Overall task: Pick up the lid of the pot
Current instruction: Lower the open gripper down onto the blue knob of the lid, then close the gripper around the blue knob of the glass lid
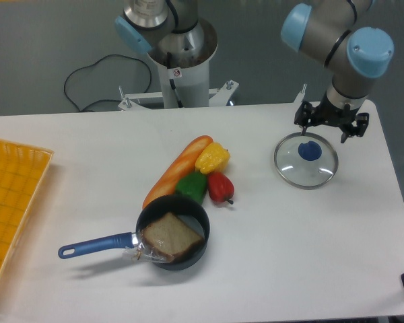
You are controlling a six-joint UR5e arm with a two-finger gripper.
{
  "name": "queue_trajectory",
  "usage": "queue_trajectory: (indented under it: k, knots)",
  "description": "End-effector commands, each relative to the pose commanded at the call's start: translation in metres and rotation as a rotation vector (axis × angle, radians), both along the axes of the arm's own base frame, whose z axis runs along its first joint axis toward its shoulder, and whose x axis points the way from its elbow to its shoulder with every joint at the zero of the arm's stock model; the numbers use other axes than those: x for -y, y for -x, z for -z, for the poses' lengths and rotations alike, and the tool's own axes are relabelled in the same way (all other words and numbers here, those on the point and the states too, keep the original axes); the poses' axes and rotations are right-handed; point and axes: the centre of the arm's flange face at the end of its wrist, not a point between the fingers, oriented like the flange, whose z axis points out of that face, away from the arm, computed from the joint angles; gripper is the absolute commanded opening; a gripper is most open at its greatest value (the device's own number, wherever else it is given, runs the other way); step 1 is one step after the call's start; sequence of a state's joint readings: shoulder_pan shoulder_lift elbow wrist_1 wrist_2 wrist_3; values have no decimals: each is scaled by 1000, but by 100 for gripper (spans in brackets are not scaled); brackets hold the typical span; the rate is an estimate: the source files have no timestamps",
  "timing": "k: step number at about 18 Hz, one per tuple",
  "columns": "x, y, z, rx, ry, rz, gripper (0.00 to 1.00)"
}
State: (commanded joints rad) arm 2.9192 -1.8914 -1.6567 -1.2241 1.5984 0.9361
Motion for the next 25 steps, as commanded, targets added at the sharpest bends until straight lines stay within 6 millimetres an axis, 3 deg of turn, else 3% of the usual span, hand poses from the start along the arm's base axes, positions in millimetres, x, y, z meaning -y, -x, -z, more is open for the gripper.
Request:
queue_trajectory:
  k: [4,14,25]
  knots:
    - [-1,3,20,-7,3,-101,100]
    - [7,-9,59,-17,2,-108,100]
    - [16,-17,83,-9,1,-122,100]
